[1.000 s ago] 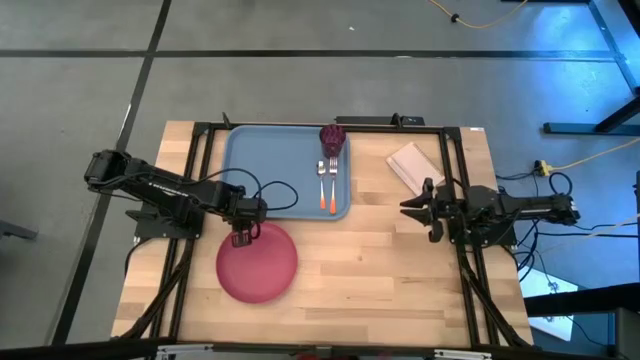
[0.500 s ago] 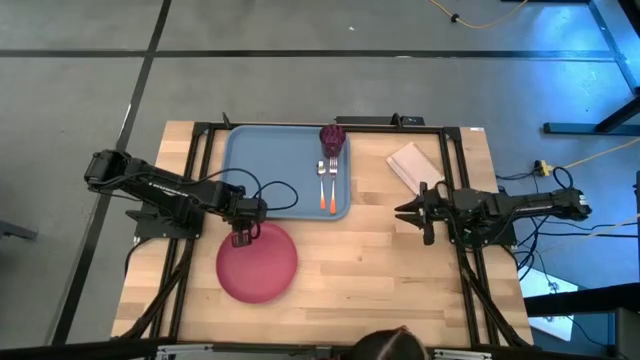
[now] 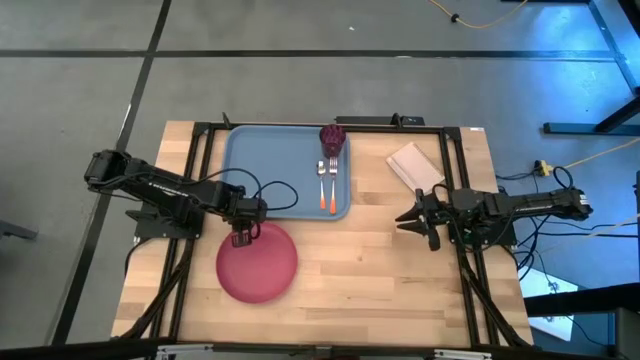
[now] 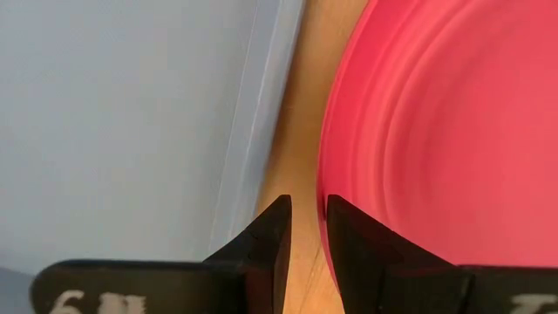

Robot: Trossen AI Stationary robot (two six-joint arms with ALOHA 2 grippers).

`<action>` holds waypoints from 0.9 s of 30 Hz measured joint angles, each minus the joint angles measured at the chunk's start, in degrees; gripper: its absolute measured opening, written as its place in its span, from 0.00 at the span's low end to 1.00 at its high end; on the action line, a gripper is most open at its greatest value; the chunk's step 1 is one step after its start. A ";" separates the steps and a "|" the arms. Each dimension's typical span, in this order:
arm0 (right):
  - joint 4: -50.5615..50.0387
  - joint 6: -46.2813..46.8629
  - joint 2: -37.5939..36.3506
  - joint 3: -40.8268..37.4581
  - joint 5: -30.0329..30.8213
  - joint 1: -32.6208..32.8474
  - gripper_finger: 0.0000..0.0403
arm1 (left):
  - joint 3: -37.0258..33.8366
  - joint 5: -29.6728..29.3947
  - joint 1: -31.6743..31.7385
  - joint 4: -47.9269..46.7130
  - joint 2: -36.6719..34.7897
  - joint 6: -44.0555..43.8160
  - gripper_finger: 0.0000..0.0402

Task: Pick and place plate/cup/fork/spoon on tray
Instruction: Put the pink plate on the blue tray

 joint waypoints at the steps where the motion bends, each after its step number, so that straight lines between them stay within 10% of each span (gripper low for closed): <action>1: -0.01 0.10 -0.01 0.00 0.00 0.00 0.26 | 0.00 0.00 0.01 0.00 0.00 0.02 0.17; 27: 0.00 -0.04 0.00 0.00 0.00 0.00 0.26 | 0.02 0.98 -0.01 0.00 0.00 0.37 0.17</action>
